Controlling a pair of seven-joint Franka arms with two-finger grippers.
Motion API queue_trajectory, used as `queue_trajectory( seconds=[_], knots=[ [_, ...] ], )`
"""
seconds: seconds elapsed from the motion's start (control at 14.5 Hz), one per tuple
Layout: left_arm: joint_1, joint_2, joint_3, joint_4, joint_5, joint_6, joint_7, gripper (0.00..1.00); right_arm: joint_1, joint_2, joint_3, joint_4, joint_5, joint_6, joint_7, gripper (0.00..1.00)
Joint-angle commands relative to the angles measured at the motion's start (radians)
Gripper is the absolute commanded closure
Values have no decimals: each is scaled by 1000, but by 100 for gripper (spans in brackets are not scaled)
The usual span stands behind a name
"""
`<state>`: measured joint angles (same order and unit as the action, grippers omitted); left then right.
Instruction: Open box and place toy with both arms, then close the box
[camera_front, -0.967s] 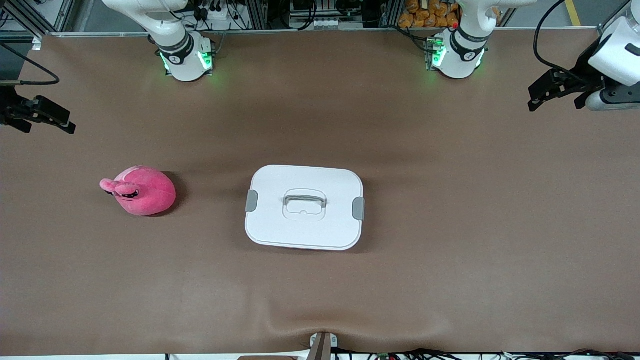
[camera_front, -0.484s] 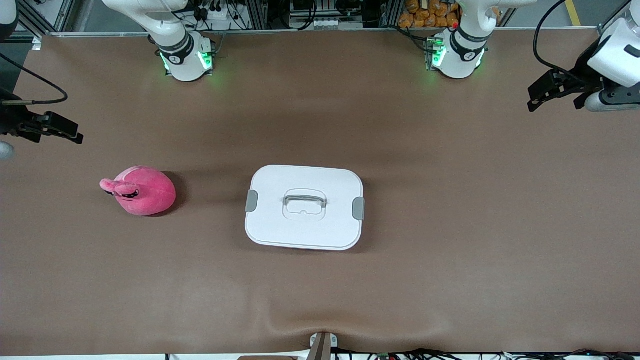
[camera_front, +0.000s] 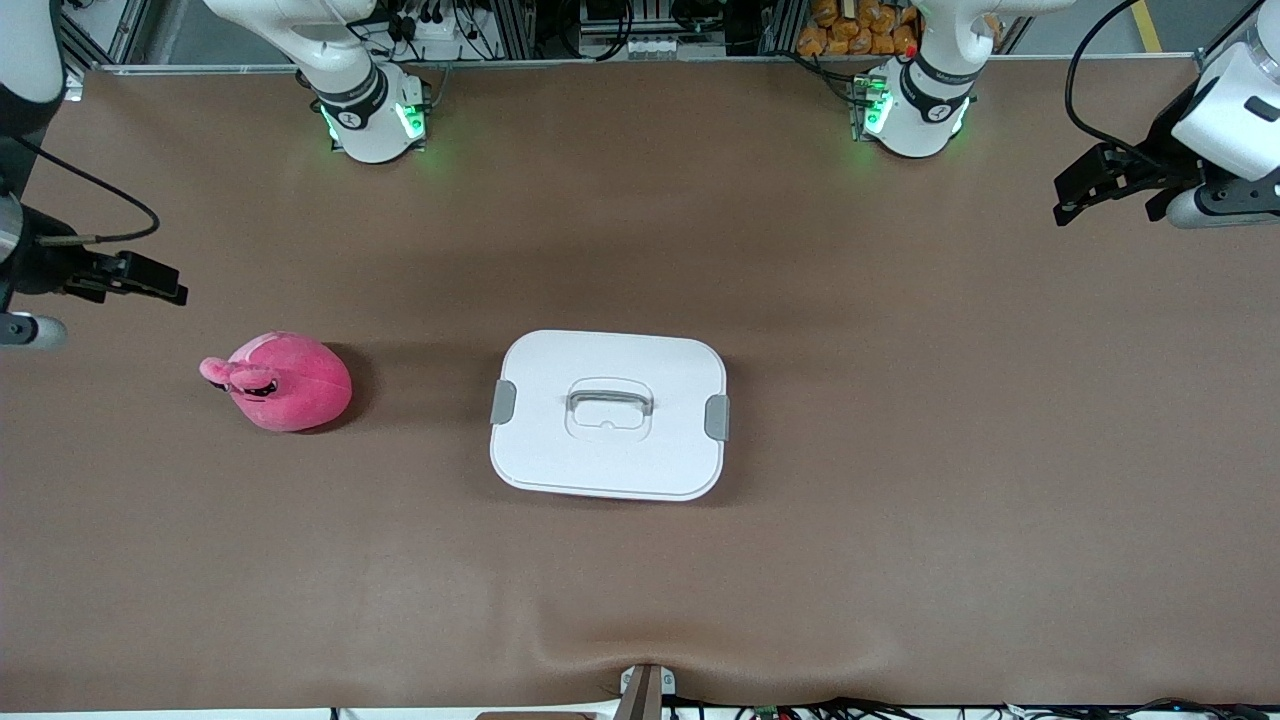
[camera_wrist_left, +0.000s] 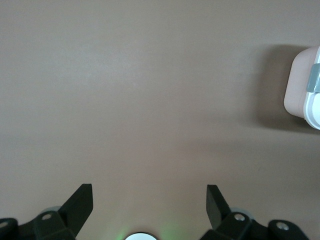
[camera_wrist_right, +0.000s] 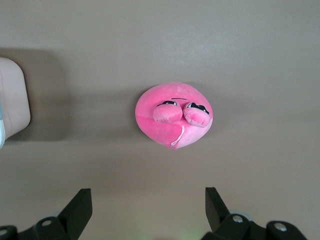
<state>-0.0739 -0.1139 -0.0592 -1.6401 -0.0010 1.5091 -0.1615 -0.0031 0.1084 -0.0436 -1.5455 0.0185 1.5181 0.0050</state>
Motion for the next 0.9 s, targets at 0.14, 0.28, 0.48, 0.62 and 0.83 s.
queue_trajectory(
  seconds=[0.14,0.28,0.48,0.62,0.83],
  knots=[
    [-6,22,2,25,-16,-16,-10,0,0,39,1,41,-5,-15,4,0],
    [-14,28,-2,25,-17,-13,-41,0,0,56,1,50,-6,-15,4,0],
    [-18,37,-4,26,-42,-6,-79,0,-3,66,1,64,-3,-15,6,0],
    [-21,49,-20,26,-45,-1,-110,0,-11,66,1,71,-3,-15,4,0],
    [-23,60,-42,26,-45,11,-154,0,2,71,1,71,-2,-15,6,0]
  ],
)
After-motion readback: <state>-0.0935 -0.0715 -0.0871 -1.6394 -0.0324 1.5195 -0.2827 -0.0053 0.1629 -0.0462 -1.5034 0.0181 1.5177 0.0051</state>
